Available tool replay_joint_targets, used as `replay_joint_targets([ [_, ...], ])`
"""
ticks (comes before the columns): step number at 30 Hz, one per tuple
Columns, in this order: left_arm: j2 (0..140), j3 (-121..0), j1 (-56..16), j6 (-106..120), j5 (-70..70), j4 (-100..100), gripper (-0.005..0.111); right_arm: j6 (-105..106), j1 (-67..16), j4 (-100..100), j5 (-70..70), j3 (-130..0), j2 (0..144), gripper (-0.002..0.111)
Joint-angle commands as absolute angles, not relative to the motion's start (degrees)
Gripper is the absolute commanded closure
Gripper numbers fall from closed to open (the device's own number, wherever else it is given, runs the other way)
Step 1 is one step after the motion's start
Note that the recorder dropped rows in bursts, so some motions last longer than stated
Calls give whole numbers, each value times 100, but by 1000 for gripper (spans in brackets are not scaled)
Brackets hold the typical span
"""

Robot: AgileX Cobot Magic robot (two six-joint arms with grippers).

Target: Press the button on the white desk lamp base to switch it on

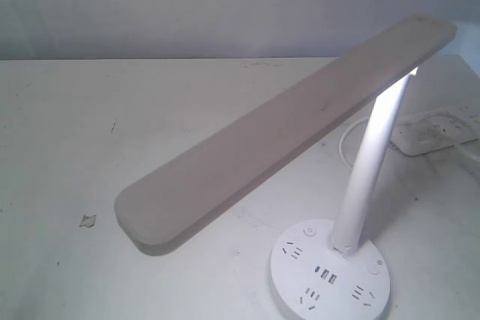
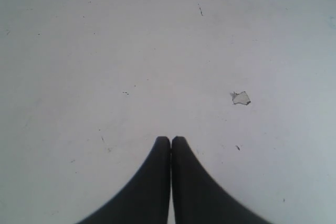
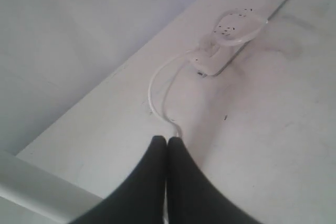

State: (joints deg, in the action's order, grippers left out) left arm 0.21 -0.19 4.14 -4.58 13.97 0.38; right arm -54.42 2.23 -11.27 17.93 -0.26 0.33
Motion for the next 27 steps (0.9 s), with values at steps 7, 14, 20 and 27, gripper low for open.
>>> replay_joint_targets([
  [7, 0, 0, 382, -475, 1414, 30, 107, -1435, 263, -1982, 1906, 0, 0, 108],
  [14, 0, 0, 382, -475, 1414, 30, 107, -1273, 263, -1916, 1917, 0, 0, 108],
  [20, 0, 0, 382, -475, 1414, 30, 107, -1273, 263, -1223, 1930, 0, 0, 108],
  [27, 0, 0, 382, -475, 1414, 30, 107, -1273, 325, 872, 1964, 0, 0, 108],
])
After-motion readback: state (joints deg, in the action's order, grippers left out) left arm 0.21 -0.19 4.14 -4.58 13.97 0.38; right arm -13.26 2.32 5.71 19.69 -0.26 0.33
